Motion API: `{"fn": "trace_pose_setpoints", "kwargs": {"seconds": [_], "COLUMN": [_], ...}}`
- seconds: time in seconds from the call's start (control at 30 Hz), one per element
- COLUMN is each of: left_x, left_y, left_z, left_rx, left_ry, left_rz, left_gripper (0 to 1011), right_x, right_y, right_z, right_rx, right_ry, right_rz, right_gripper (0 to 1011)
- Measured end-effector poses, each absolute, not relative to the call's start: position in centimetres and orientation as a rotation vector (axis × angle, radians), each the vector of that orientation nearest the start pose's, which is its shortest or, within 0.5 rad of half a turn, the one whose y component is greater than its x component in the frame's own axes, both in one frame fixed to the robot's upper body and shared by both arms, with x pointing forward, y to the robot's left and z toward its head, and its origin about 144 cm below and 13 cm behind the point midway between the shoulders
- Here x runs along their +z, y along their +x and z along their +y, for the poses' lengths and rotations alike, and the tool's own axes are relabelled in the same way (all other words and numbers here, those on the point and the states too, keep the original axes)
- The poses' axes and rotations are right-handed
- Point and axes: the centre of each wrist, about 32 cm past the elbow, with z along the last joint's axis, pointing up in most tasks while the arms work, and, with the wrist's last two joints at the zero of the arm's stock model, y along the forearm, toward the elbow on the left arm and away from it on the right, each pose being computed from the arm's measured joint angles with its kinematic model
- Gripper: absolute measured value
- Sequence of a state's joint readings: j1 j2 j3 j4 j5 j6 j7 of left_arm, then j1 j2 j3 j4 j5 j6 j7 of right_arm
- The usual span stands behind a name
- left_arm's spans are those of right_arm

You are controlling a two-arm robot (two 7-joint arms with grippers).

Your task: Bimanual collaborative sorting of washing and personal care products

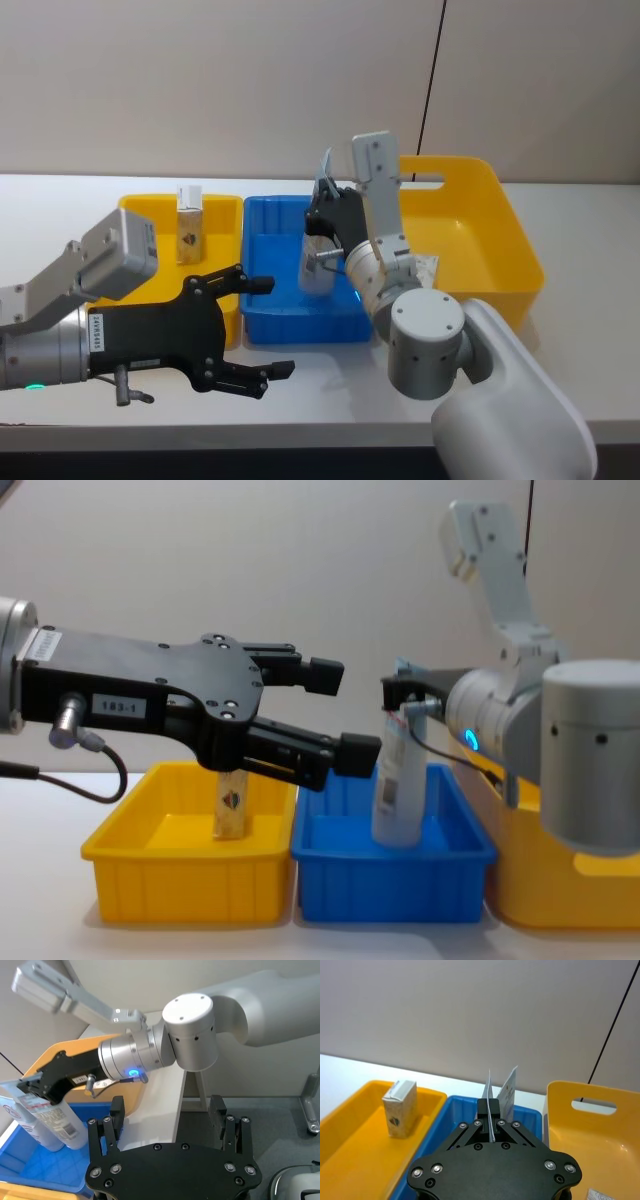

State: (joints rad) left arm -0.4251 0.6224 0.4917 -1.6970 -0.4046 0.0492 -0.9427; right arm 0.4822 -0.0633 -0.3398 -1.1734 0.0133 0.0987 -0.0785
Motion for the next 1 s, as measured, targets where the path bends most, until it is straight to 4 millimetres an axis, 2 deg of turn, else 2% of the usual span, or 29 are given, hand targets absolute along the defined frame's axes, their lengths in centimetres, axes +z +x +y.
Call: {"fn": "trace_pose_setpoints", "kwargs": {"seconds": [0.43, 0.77, 1.0], "left_x": [128.6, 128.6, 128.6], "left_y": [51.8, 51.8, 51.8], "left_z": [25.3, 25.3, 25.3], "left_rx": [0.187, 0.187, 0.187], "left_ry": [0.205, 0.204, 0.204], "left_rz": [-0.311, -0.311, -0.311], "left_gripper": [1001, 1001, 1001], "right_x": [124.4, 127.6, 129.0], "right_y": [56.9, 57.1, 57.5], "right_z": [-11.0, -13.4, -15.3], "right_rx": [-1.309, -1.356, -1.408], "right_ry": [0.059, 0.16, 0.199], "right_rz": [-0.06, -0.086, -0.108], "right_gripper": [0, 0, 0]}}
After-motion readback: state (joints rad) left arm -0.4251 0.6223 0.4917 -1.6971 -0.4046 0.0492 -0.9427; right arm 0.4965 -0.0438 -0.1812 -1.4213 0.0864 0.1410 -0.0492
